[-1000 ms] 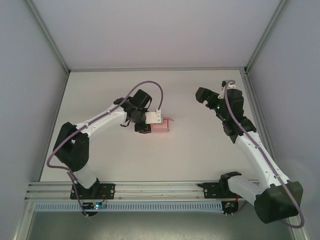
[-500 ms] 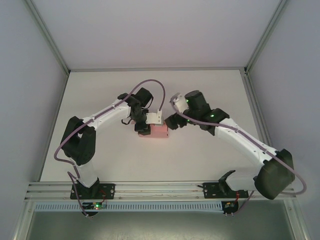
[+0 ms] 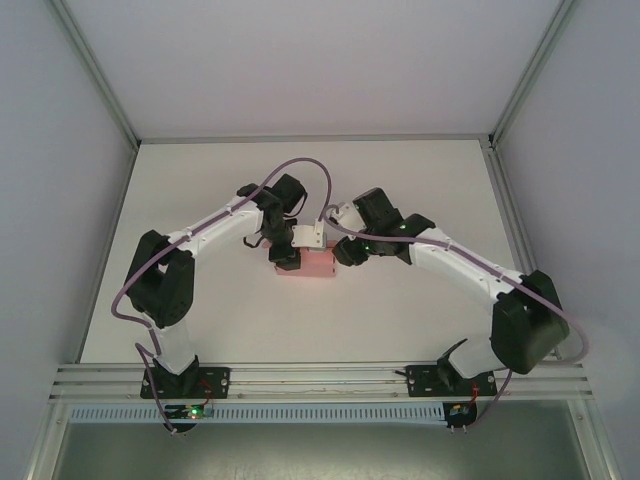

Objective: Assemble paper box

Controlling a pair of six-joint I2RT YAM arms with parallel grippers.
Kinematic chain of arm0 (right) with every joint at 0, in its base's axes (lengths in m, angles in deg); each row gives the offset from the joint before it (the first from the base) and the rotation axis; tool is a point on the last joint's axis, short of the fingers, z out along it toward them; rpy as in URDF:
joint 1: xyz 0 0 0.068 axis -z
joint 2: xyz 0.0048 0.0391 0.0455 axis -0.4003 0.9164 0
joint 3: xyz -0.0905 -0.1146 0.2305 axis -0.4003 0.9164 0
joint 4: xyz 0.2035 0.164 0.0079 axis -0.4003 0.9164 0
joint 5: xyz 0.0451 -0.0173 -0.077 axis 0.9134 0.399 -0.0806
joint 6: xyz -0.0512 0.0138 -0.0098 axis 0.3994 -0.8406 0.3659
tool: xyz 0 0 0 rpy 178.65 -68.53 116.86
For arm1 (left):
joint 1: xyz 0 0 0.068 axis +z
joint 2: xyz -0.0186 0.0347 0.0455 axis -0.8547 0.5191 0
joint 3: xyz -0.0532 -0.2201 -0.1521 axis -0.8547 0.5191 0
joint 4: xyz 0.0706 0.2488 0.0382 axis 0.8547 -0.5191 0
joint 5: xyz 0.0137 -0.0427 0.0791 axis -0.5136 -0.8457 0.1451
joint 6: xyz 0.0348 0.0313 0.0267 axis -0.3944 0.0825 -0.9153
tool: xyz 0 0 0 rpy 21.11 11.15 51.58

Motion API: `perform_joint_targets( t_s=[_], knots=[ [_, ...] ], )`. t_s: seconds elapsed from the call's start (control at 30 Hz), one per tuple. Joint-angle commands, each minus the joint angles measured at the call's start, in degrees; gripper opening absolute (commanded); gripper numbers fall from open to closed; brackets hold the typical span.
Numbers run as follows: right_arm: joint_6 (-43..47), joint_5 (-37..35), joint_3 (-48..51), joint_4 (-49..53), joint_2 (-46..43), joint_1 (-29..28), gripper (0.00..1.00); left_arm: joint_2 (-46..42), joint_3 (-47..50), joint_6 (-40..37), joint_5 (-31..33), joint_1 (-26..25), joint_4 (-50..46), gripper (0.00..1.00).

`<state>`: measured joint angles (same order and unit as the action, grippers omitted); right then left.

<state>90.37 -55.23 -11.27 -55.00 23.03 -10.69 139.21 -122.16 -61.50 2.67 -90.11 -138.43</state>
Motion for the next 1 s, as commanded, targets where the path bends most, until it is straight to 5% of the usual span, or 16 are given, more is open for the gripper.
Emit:
perform_joint_targets(
  t_s=[0.0,0.13,0.27,0.47,0.63,0.77,0.97],
  knots=[
    [-1.25,1.37,-1.66,1.00,0.88,-0.45,0.21,1.46,-1.49,1.33,0.82,0.67,-1.30,0.45],
    [-4.90,2.95,-1.61,-0.06,1.32,-0.73,0.07,2.27,-2.52,1.97,0.72,0.68,-1.64,0.45],
    [-10.19,4.85,-4.57,-0.10,2.54,-1.46,0.08,3.31,-4.44,3.43,0.48,0.68,-1.55,0.45],
    [-14.33,-1.73,-9.13,3.78,4.68,-3.84,0.03,5.36,-6.97,5.17,-0.13,0.67,-2.34,0.45],
    [-17.78,-1.74,-10.35,2.76,5.47,-5.17,0.12,5.77,-7.64,5.43,-1.10,0.60,-2.37,0.44],
    [-24.19,-3.53,-9.42,-0.67,4.38,-4.83,0.00,5.86,-8.30,6.35,-0.98,0.60,-2.08,0.44],
    [-27.72,-6.84,-6.18,-6.12,4.14,-7.33,0.00,6.05,-8.55,7.37,-2.23,0.56,-1.03,0.44]
  ],
)
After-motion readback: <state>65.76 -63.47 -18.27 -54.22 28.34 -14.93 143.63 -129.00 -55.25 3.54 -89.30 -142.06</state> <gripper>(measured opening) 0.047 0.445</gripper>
